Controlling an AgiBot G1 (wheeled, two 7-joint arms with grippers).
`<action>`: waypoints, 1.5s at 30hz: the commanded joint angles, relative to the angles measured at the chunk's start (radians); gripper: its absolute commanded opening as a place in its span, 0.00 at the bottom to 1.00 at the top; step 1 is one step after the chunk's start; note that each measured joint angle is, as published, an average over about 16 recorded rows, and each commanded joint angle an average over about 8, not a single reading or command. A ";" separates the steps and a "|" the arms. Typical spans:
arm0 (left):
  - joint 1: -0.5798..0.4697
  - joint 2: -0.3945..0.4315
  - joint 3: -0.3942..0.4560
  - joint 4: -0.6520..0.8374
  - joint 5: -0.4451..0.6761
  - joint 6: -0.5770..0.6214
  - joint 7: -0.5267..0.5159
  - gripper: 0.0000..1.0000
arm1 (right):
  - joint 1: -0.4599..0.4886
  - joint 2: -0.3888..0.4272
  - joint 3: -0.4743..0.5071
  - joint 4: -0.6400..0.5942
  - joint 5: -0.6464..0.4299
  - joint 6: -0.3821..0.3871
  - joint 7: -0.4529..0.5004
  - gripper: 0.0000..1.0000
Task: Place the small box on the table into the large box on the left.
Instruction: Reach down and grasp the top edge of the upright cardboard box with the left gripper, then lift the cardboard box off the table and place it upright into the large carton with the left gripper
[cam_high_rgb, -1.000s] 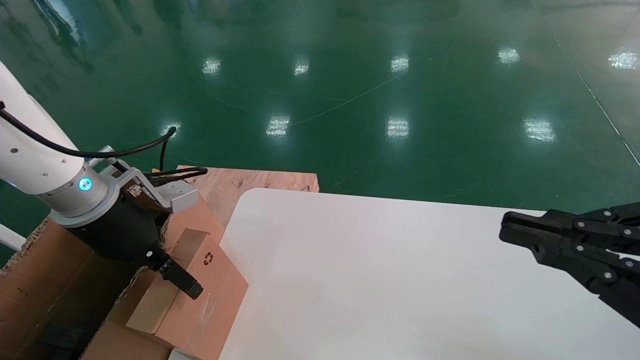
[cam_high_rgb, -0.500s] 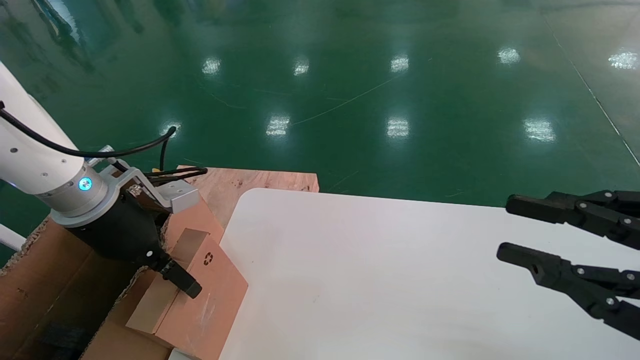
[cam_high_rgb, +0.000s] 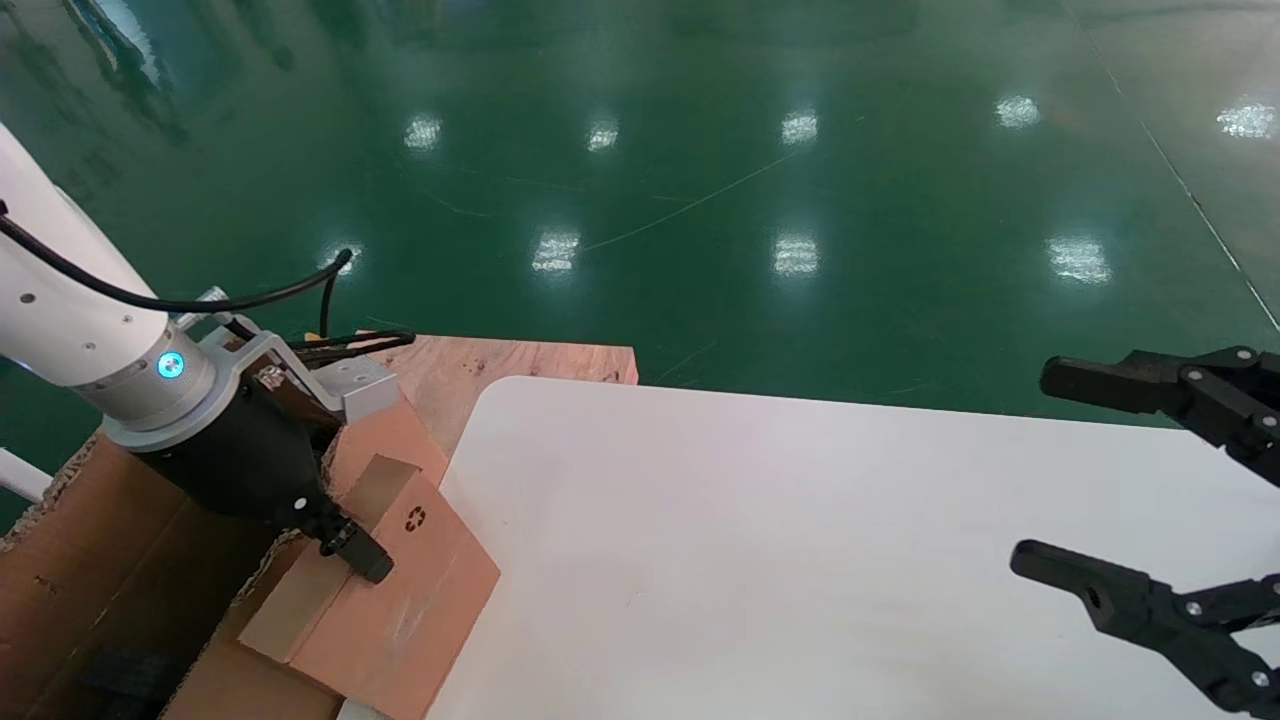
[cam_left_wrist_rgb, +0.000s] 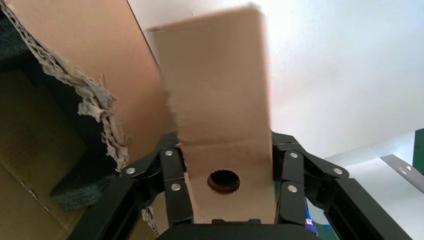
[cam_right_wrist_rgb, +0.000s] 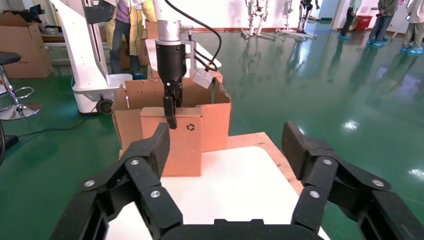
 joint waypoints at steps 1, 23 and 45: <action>-0.003 0.000 0.001 -0.001 -0.001 -0.002 0.000 0.00 | 0.000 0.000 0.000 0.000 0.000 0.000 0.000 1.00; -0.309 0.121 -0.081 0.194 0.233 -0.076 0.214 0.00 | 0.000 0.000 0.000 0.000 0.000 0.000 0.000 1.00; -0.683 -0.118 0.285 -0.042 0.296 0.056 0.090 0.00 | 0.000 0.000 0.000 0.000 0.000 0.000 0.000 1.00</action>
